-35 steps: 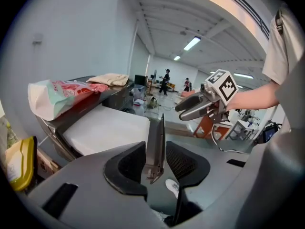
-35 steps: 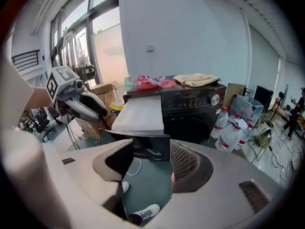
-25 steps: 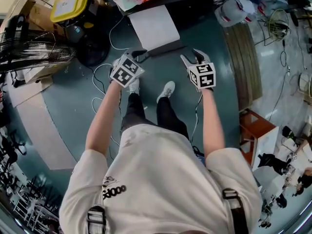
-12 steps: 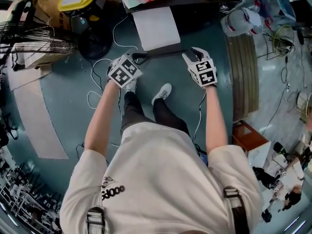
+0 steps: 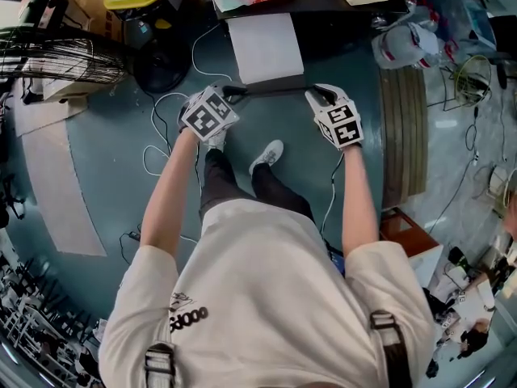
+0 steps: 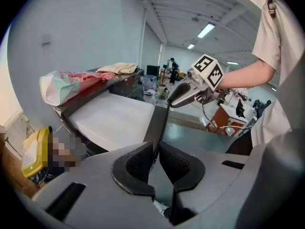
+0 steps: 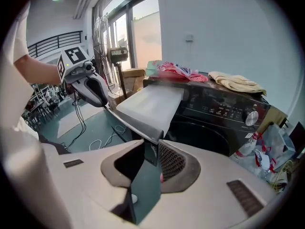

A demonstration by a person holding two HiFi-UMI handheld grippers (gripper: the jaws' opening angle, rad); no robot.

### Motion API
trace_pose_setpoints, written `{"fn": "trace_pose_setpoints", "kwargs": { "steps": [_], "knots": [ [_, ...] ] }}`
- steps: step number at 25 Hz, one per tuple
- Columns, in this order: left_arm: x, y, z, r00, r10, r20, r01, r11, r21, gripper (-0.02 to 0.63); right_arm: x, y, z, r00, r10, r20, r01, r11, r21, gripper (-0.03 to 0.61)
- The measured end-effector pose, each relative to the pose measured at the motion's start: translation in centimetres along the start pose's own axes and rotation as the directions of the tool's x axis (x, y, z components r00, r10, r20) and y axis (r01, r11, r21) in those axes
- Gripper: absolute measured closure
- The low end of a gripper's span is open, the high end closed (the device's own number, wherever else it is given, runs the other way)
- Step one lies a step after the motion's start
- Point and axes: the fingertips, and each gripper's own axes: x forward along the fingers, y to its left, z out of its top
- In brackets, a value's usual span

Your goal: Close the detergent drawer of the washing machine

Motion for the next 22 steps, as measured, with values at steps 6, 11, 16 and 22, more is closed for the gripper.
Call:
{"fn": "trace_pose_setpoints", "kwargs": {
  "steps": [6, 11, 16, 22],
  "knots": [
    [-0.1, -0.1, 0.1, 1.0, 0.005, 0.009, -0.005, 0.999, 0.032, 0.561, -0.2, 0.1, 0.1, 1.0, -0.01, -0.001, 0.01, 1.0, 0.028, 0.492],
    [0.1, -0.6, -0.5, 0.999, -0.042, -0.009, 0.042, 0.999, 0.011, 0.513, -0.1, 0.0, -0.1, 1.0, -0.018, 0.012, 0.018, 0.998, 0.057, 0.492],
    [0.2, -0.2, -1.7, 0.998, -0.04, -0.056, 0.042, 0.998, 0.045, 0.513, 0.0, 0.0, 0.1, 1.0, -0.022, 0.01, 0.021, 0.998, 0.061, 0.492],
    [0.1, 0.4, -1.7, 0.999, -0.024, -0.048, 0.026, 0.999, 0.039, 0.548, 0.0, 0.0, 0.3, 1.0, -0.023, 0.001, 0.023, 0.997, 0.069, 0.491]
  ]
}}
